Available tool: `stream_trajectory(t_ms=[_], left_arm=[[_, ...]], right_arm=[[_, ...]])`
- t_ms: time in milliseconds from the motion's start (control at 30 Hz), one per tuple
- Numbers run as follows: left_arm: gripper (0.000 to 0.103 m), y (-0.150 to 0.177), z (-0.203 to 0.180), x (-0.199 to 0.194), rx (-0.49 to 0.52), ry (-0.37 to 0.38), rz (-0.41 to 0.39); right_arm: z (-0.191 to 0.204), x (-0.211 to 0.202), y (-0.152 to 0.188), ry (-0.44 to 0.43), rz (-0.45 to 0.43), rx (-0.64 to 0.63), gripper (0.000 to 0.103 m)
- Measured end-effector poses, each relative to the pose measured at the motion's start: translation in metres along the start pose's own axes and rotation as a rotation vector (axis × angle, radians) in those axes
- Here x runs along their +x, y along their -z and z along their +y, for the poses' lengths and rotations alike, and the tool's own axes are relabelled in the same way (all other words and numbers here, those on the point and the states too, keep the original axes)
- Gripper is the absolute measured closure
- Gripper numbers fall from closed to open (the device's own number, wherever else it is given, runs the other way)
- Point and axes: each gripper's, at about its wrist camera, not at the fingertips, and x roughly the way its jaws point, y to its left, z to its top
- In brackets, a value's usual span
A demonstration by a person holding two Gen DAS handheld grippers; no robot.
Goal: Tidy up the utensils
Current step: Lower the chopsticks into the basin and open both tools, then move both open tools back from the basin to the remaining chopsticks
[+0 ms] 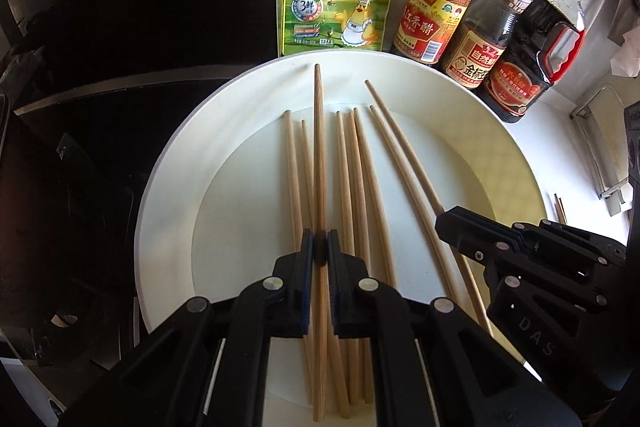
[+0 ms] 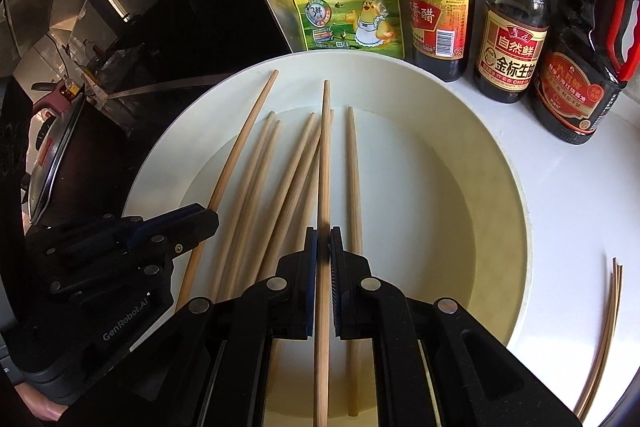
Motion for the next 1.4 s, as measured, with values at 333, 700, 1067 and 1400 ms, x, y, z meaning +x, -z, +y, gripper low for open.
stream_trajectory(t_ms=[333, 700, 1067, 1400], left_arm=[[0.074, 0.004, 0.001, -0.014, -0.017, -0.008, -0.030], [0.065, 0.020, -0.008, -0.039, -0.008, -0.006, -0.069], [0.056, 0.044, -0.034, -0.056, 0.024, 0.006, -0.084], [0.055, 0.054, -0.087, -0.058, 0.098, 0.038, -0.066]], right_arm=[[-0.006, -0.019, 0.006, 0.013, -0.039, 0.024, 0.092], [-0.010, -0.051, 0.028, 0.021, -0.084, 0.050, 0.086], [-0.024, -0.083, 0.059, 0.032, -0.119, 0.087, 0.079], [-0.067, -0.114, 0.084, 0.063, -0.155, 0.164, 0.075]])
